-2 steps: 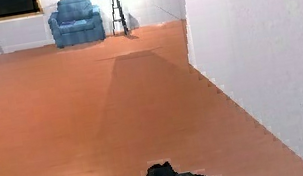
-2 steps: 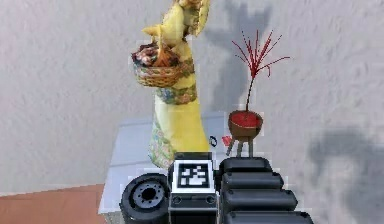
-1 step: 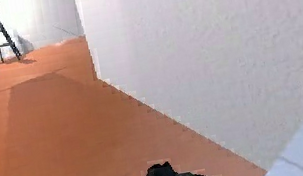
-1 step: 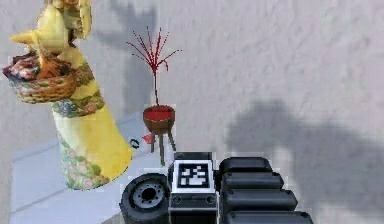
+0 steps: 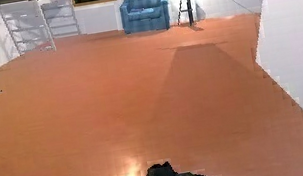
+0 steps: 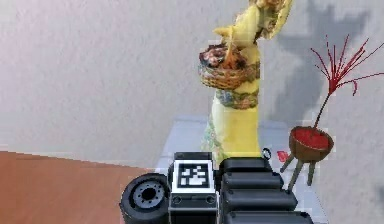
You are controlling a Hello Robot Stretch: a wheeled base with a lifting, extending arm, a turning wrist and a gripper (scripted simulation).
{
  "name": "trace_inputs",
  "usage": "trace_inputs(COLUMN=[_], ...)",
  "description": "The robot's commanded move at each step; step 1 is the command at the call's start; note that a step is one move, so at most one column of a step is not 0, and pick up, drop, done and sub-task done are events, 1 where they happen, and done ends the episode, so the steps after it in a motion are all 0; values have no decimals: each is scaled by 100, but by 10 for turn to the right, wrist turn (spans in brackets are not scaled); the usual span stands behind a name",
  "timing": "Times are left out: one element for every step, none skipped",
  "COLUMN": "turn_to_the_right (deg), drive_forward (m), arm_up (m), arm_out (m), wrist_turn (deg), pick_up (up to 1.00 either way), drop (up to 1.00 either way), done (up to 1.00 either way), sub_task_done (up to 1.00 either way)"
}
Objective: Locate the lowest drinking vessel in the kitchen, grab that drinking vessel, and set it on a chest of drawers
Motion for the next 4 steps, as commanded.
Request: trace_inputs(turn_to_the_right=[-120, 450, 0, 0], drive_forward=[0, 0, 0, 0], arm_up=[0, 0, 0, 0], arm_out=[0, 0, 48, 0], wrist_turn=[0, 0, 0, 450], pick_up=[0, 0, 0, 0], drop=[0, 0, 0, 0], done=[0, 0, 0, 0], sub_task_done=[0, 0, 0, 0])
